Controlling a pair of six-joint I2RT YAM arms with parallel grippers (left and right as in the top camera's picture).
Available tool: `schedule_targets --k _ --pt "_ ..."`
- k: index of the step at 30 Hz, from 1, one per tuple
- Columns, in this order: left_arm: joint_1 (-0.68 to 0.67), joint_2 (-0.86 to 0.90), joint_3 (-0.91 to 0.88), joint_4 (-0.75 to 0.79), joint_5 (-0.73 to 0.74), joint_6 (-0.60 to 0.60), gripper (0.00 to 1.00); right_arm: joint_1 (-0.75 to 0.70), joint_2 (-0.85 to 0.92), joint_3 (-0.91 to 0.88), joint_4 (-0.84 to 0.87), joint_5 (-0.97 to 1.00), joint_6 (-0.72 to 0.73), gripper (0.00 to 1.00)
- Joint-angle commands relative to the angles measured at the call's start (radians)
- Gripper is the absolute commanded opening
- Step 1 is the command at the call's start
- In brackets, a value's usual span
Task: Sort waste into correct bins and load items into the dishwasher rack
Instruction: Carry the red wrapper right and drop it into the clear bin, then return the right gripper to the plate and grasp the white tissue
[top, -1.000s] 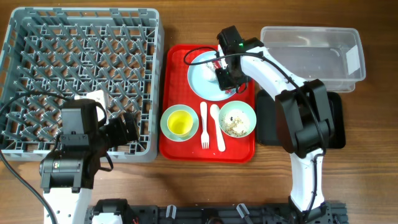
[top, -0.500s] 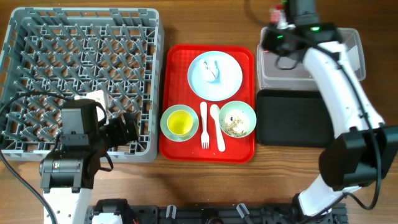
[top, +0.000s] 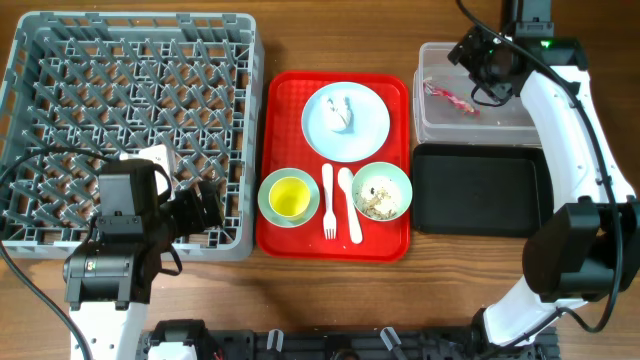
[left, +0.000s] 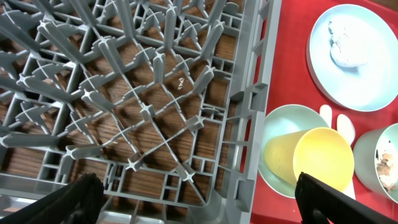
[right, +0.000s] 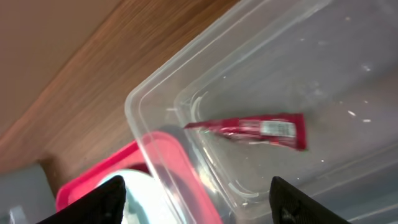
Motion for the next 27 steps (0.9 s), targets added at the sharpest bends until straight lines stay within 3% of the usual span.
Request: schedule_targets --k 1,5,12,14,16,19,22,23,27 --pt "-0.003 -0.002 0.019 0.003 0.013 0.013 1.00 0.065 0.011 -0.004 0.014 -0.187 -0.232 0.75" --pt "-0.004 -0.002 0.019 0.003 0.013 0.013 1.00 0.232 0.013 -0.004 0.016 -0.186 -0.474 0.75" --pt "-0.003 -0.002 0.019 0.003 0.013 0.013 1.00 0.472 0.088 -0.005 0.118 0.074 -0.460 0.80" --pt "-0.004 -0.002 0.019 0.003 0.013 0.013 1.00 0.507 0.142 -0.005 0.126 0.148 -0.380 0.80" --pt "-0.003 -0.002 0.019 0.003 0.013 0.013 1.00 0.521 0.201 -0.005 0.133 0.150 -0.321 0.77" --pt "-0.004 -0.002 0.019 0.003 0.013 0.013 1.00 0.523 0.276 -0.005 0.122 0.148 -0.252 0.60" --pt "-0.003 -0.002 0.019 0.003 0.013 0.013 1.00 0.523 0.318 -0.005 0.126 0.148 -0.201 0.57" --pt "-0.004 -0.002 0.019 0.003 0.013 0.013 1.00 0.523 0.326 -0.005 0.130 0.143 -0.193 0.51" --pt "-0.004 -0.002 0.019 0.003 0.013 0.013 1.00 0.523 0.341 -0.008 0.127 0.140 -0.177 0.50"
